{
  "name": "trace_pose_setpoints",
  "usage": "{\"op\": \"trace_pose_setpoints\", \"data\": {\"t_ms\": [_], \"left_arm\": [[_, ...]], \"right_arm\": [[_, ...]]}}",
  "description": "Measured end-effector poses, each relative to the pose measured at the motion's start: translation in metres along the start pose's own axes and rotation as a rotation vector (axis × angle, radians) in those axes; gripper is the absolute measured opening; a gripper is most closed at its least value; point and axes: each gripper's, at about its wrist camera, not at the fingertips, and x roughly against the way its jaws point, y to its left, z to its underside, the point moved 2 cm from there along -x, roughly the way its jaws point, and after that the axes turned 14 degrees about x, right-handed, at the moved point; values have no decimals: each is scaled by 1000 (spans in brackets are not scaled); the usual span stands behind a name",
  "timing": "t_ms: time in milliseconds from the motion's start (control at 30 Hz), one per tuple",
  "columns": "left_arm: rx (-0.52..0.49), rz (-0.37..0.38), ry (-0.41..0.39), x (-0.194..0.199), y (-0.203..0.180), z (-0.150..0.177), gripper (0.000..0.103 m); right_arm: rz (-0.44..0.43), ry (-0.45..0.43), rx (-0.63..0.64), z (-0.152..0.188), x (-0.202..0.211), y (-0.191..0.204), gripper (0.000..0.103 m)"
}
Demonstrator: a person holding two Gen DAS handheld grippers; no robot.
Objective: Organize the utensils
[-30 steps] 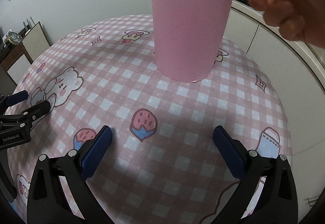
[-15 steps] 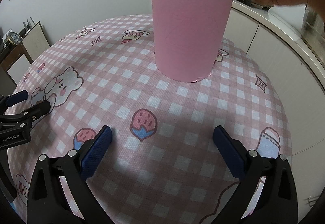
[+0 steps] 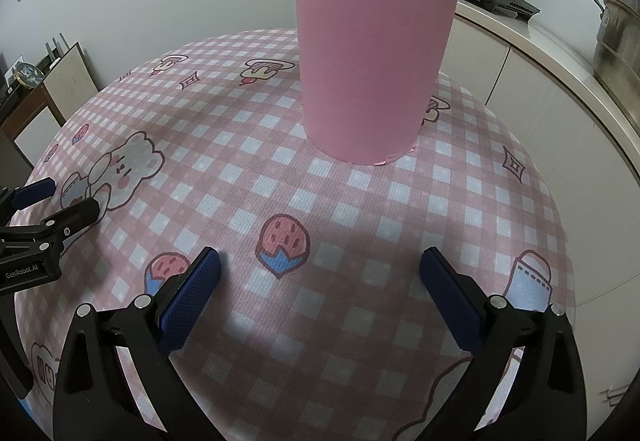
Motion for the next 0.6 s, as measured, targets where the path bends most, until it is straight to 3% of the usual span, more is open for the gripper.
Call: {"op": "trace_pose_setpoints", "data": {"t_ms": [600], "left_arm": [[0, 0, 0, -1, 0, -1, 97]], "right_arm": [[0, 0, 0, 0, 0, 0, 97]]}}
